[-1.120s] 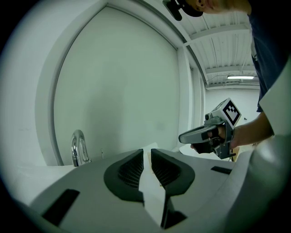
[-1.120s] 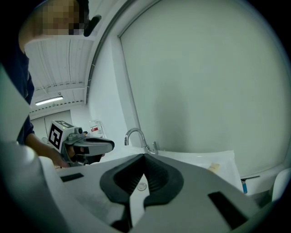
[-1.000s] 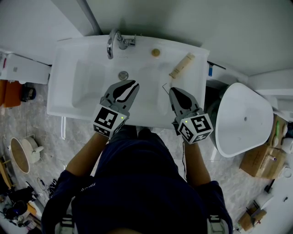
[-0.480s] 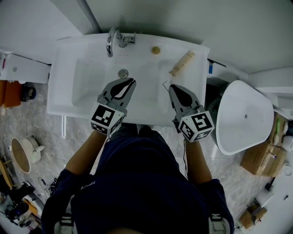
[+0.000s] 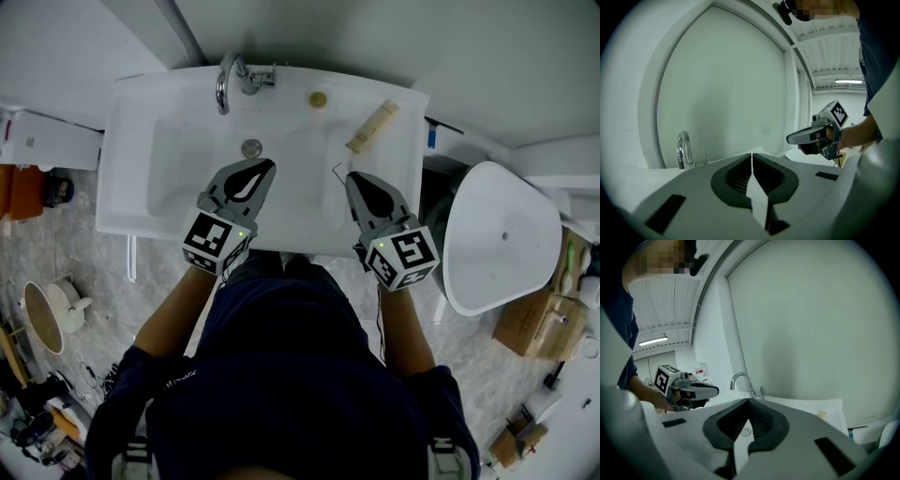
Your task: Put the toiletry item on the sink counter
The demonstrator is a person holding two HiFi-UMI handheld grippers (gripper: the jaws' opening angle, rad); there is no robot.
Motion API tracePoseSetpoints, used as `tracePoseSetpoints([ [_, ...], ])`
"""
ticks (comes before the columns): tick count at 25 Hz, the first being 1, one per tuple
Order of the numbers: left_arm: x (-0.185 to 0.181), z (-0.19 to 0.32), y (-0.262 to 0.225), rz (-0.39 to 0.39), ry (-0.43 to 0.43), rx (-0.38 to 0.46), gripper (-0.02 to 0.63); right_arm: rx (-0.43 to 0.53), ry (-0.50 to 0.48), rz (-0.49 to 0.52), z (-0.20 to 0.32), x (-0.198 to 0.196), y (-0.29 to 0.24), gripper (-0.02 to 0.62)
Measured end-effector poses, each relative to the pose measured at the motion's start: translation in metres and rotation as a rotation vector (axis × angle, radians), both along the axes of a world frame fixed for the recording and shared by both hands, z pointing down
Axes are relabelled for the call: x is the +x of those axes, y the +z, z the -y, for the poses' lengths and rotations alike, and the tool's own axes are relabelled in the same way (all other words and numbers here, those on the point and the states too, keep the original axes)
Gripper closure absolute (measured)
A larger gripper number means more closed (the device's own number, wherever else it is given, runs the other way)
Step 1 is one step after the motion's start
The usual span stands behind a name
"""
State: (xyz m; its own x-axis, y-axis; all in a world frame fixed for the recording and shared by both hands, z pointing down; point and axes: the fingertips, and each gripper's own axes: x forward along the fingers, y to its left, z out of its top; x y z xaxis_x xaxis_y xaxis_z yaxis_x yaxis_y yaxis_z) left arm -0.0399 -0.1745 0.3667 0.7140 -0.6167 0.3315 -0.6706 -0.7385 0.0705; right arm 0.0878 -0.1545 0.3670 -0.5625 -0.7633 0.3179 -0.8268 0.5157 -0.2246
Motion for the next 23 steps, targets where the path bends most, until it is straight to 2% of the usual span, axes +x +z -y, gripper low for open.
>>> tracePoseSetpoints([
  [23,0.026,-0.001,0.000,-0.008,0.030,0.008,0.570,-0.003,-0.003,-0.004,-0.005,0.018,0.001,0.591],
])
